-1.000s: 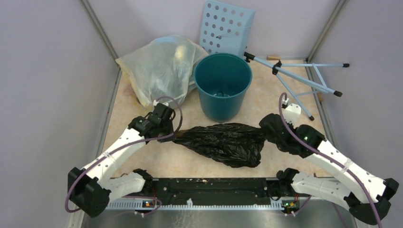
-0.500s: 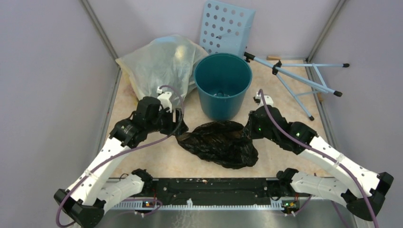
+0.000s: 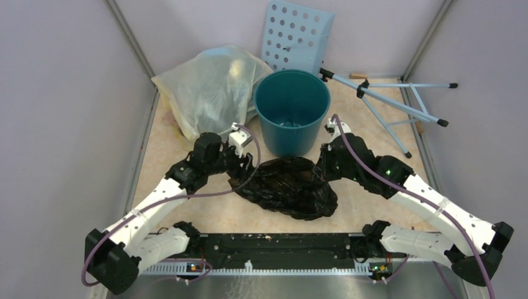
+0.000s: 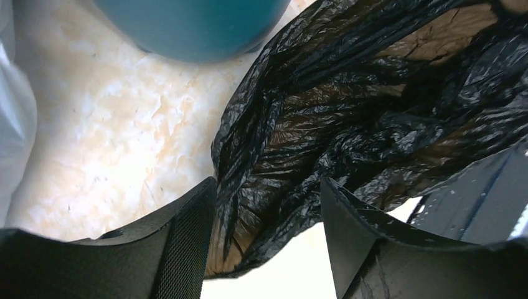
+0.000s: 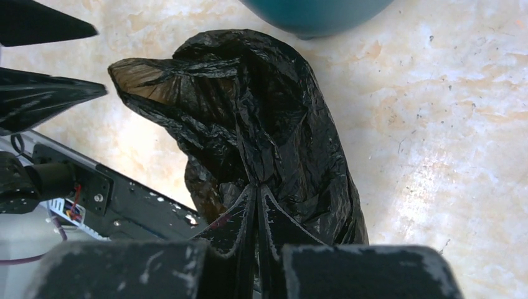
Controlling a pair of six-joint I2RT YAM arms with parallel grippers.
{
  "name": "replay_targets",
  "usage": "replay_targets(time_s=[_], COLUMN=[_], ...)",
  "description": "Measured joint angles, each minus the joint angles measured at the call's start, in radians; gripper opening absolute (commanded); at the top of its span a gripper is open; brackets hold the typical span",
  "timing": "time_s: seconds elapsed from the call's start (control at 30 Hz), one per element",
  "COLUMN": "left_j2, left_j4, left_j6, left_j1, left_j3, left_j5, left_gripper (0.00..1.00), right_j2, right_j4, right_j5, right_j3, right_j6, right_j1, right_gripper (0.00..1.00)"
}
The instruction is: Put the trash bags into the trash bin
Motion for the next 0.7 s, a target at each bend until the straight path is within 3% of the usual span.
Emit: replay_targets(time_s=[0.2, 0.53, 0.7], left_j2=[0.135, 0.33, 0.401], left_j4=[0.078, 0.1, 0.113], left_j6=[0.167, 0.251, 0.247], left_j1=[-0.003, -0.003, -0.003], left_j3=[-0.011, -0.01, -0.007], left_j5=[0.048, 0.051, 0.05], left_gripper=[0.63, 0.63, 0.52], right_j2=[0.0, 0.0, 0.0], right_j4=[-0.009, -0.008, 0.0], right_j5=[-0.014, -0.035, -0.04], right_j3=[0.011, 0.011, 0.009], right_j6=[0.026, 0.066, 0.081], right_j1=[0.0, 0.0, 0.0], right_gripper=[0.01, 0.01, 0.01])
